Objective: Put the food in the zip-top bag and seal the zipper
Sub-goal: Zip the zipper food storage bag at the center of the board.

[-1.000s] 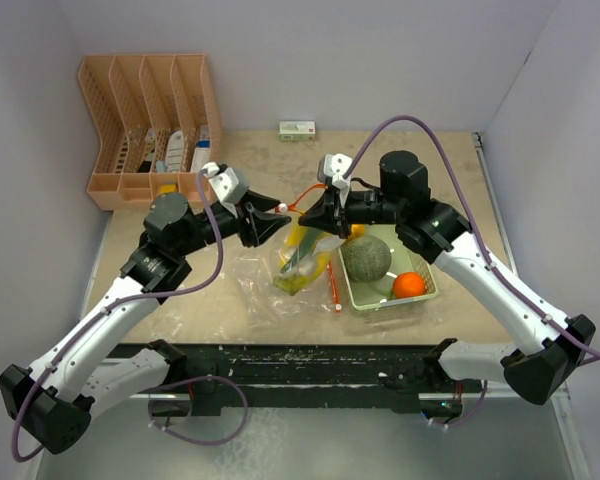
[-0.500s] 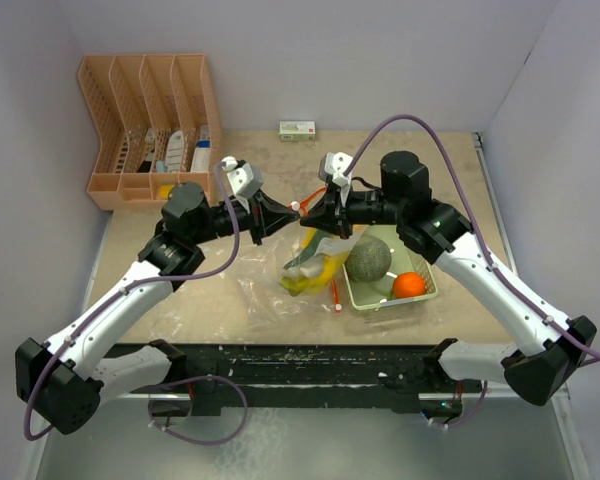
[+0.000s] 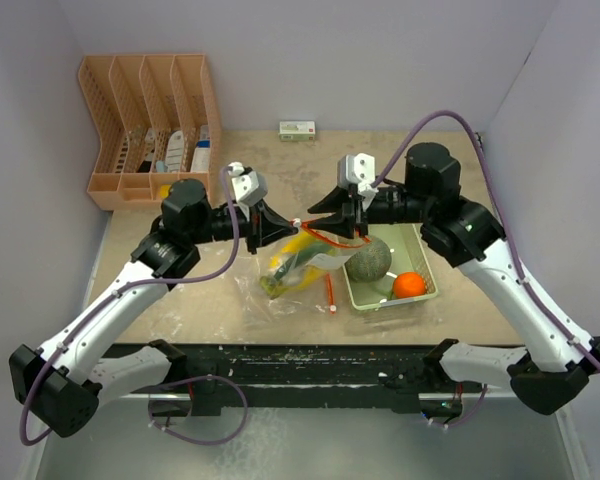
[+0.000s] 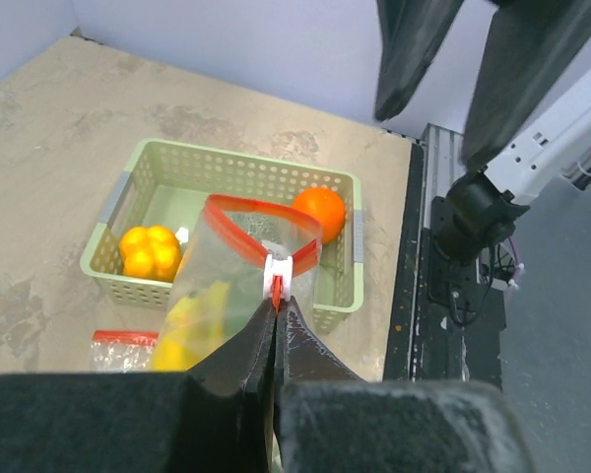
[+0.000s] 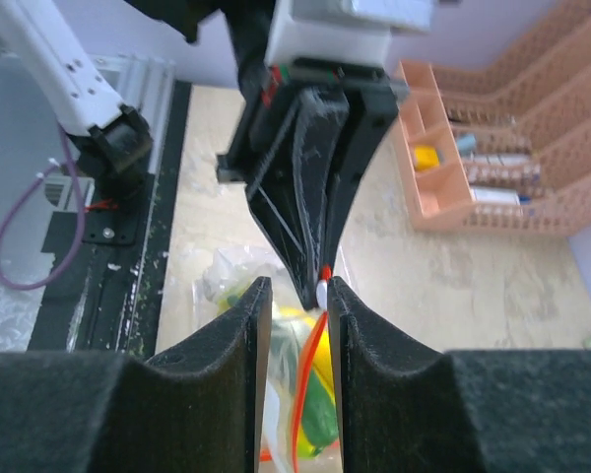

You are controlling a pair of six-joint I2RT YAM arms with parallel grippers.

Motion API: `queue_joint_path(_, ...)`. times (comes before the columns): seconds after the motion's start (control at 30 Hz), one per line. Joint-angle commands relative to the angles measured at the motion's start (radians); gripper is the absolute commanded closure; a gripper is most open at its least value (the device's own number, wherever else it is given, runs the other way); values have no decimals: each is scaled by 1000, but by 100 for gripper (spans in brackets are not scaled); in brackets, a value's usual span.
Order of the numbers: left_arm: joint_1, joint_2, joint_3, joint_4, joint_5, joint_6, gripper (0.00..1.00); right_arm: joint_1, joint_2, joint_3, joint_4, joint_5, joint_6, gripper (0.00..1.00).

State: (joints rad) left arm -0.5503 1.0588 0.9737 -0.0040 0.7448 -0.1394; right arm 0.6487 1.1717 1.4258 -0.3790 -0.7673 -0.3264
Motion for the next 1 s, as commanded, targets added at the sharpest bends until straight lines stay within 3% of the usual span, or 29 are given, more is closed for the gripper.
queue_joint_path(0.0,1,-21,97,9,80,33,100,0,56,106,-24,-158,-32,68)
queue_joint_path(0.3,1,-19,147,-22,96,40,100,0,132,128,-50,-236,-28,69)
queue_joint_path(0.63,1,-18,157,-30,108,46,100,0,114,109,-7,-151,-31,71)
queue_joint_path(0.97,1,-21,157,-28,109,47,100,-1,103,71,14,-57,-38,65)
